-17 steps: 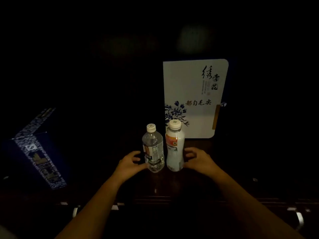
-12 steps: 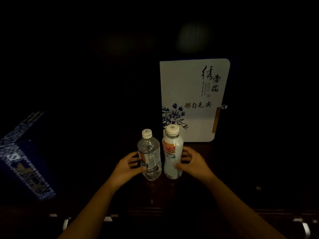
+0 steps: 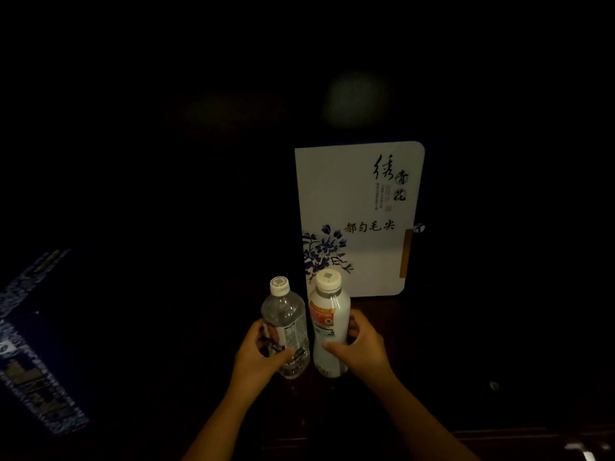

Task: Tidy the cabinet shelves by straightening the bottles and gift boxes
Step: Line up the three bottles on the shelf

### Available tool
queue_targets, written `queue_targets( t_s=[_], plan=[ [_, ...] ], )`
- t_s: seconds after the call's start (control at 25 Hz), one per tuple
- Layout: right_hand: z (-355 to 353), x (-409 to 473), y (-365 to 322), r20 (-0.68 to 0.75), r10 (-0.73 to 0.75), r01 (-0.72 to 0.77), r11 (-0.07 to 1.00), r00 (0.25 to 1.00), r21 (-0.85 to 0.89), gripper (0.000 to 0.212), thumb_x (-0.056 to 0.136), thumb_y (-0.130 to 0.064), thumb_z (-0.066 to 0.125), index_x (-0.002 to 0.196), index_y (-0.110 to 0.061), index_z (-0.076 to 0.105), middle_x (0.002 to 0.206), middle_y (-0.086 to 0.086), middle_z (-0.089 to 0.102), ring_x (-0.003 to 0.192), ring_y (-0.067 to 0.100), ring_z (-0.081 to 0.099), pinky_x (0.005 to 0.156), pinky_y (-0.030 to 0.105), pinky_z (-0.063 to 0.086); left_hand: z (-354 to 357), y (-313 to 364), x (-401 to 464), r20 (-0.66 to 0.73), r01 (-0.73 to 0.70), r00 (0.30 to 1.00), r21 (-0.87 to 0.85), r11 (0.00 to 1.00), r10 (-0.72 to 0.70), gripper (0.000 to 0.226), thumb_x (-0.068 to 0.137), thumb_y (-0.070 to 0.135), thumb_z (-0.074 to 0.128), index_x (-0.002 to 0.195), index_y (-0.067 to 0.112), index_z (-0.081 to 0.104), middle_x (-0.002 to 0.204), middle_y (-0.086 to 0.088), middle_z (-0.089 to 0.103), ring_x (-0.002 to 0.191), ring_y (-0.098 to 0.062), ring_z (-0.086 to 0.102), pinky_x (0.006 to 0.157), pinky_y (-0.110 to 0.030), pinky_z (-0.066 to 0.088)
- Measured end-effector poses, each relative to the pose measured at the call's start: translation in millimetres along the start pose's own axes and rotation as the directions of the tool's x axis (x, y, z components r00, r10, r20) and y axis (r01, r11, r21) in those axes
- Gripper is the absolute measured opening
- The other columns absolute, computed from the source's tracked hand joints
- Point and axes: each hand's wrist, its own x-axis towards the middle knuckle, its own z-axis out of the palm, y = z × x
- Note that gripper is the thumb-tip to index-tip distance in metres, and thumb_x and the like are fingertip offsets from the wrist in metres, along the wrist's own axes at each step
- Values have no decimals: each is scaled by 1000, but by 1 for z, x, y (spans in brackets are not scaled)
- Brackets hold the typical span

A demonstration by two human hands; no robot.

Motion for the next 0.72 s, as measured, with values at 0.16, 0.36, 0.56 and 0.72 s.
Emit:
queue_targets(
  t_s=[0.16,0.36,0.56,0.72],
  plan=[
    [-25,-28,-4,-61,-1,0,1000,998,-31,55,63,-14,80,103,-33,47,101,-14,56,98,4,54,77,16,47,2,4,-19,-38,-9,999,-9,1000,9,61,64,5,81,116,20,53,99,9,60,88,-6,56,75,-18,45],
    [-65,-79,-16,-176,-41,33,998,984,-49,56,61,-17,81,104,-34,49,101,-12,59,95,5,58,72,14,48,14,22,-55,-3,-42,999,-14,999,42,61,63,6,82,115,20,54,97,10,59,90,-12,56,78,-24,46],
    [-111,-133,-32,-264,-61,39,995,963,-89,57,63,-14,81,112,-17,51,105,0,61,94,11,56,79,25,50,31,59,-97,53,-111,992,0,994,110,63,63,9,83,118,17,54,101,3,58,92,-14,55,82,-29,45],
    [-149,-166,-35,-267,-75,52,994,961,-93,57,64,-12,79,113,-17,50,111,3,62,98,14,57,78,23,50,53,88,-128,68,-144,987,-15,989,145,65,61,11,84,119,19,53,103,3,57,95,-16,56,82,-28,46]
  ],
)
